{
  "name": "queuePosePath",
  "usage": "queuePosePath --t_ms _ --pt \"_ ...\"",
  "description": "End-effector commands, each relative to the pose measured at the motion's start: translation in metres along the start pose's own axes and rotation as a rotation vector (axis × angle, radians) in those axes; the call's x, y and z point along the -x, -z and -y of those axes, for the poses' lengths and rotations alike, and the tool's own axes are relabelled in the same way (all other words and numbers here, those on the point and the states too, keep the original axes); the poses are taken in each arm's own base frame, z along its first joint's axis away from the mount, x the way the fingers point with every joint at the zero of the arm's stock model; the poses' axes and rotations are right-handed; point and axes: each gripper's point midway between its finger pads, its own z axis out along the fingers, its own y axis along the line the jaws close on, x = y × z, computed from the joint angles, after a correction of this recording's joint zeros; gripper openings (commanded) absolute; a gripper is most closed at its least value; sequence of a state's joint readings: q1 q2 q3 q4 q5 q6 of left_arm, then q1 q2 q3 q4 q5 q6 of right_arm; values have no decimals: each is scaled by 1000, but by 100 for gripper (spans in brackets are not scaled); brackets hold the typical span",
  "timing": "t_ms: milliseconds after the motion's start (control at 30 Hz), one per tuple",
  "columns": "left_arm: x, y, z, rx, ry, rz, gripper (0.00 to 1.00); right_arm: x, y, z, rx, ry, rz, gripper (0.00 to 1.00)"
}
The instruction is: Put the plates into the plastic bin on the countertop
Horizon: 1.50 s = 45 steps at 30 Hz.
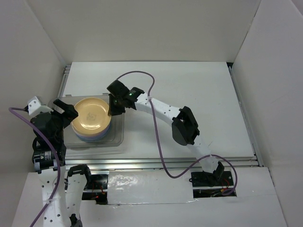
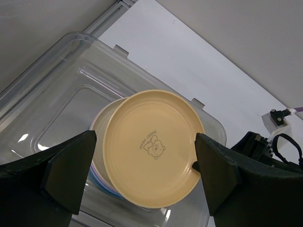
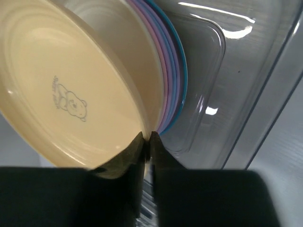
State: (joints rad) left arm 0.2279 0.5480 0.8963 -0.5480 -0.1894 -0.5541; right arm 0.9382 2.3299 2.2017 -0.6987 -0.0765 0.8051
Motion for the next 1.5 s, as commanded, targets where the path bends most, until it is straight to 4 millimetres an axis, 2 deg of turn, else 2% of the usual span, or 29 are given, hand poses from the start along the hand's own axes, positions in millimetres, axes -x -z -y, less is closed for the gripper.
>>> queuePosePath --t_ms 0,67,100,133,233,267,300,333,367,400,433,467,500,533,567,600,633,667,700,733,767,800,867,933,967,1033,1133,1300,1467 --pt "11 2 3 -12 14 47 99 19 6 -13 45 -16 56 31" --pt "12 2 5 -22 8 49 99 18 7 -18 69 -11 49 54" --pt "12 3 5 -23 8 48 99 22 13 -24 82 -3 65 89" --pt "11 2 5 -23 5 44 99 21 17 -30 90 6 73 100" --pt "10 2 6 -28 4 40 99 31 41 -40 103 15 123 100" --pt "10 1 7 -34 2 39 99 41 66 -50 131 25 160 100" --pt "9 1 8 -39 -1 36 99 48 79 -50 126 27 193 100" --pt "8 1 9 -51 -5 29 99 43 84 -42 106 33 191 100" --pt "7 0 11 -58 -8 25 99 58 124 -49 122 39 270 100" --pt "7 -1 12 -65 -14 23 99 62 141 -43 107 44 303 100" --pt "4 -4 13 -69 -20 10 99 60 145 -17 15 44 341 100" --pt "1 -5 17 -93 -30 -5 99 58 164 -10 -20 56 377 100" --pt "-1 -8 19 -107 -52 -16 99 55 199 4 -62 90 436 100" --pt "-5 -14 22 -114 -69 -42 99 62 219 25 -174 97 534 100" --pt "-6 -16 28 -126 -95 -57 99 51 261 28 -194 134 573 100" --pt "-17 -20 23 -89 -135 -120 99 41 272 43 -248 153 580 100" --pt "-4 -15 27 -80 -149 -114 99 34 287 52 -283 168 592 100" --pt "-1 -13 20 -32 -169 -124 99 29 327 74 -362 153 652 100" --pt "2 -10 15 3 -171 -134 99 14 339 77 -375 181 657 100" --pt "7 -1 13 26 -176 -153 99 0 356 96 -436 208 642 100" --pt "13 5 13 34 -177 -153 99 -3 389 106 -432 160 713 100" --pt "15 11 15 30 -170 -160 99 -15 404 107 -405 169 717 100" --pt "27 30 20 -3 -205 -161 99 -31 445 137 -394 113 741 100" --pt "30 52 24 -41 -230 -196 99 -45 458 146 -325 131 705 100" --pt "29 58 22 -45 -255 -210 99 -54 470 159 -267 107 694 100" --pt "27 80 23 -84 -255 -210 99 -59 490 178 -199 72 718 100" --pt "25 113 22 -151 -253 -183 99 -66 506 195 -120 43 738 100" --pt "-10 116 -2 -124 -225 -194 99 -72 508 209 -114 57 743 100" --pt "-8 126 -1 -143 -196 -179 99 -77 503 211 -133 69 717 100"
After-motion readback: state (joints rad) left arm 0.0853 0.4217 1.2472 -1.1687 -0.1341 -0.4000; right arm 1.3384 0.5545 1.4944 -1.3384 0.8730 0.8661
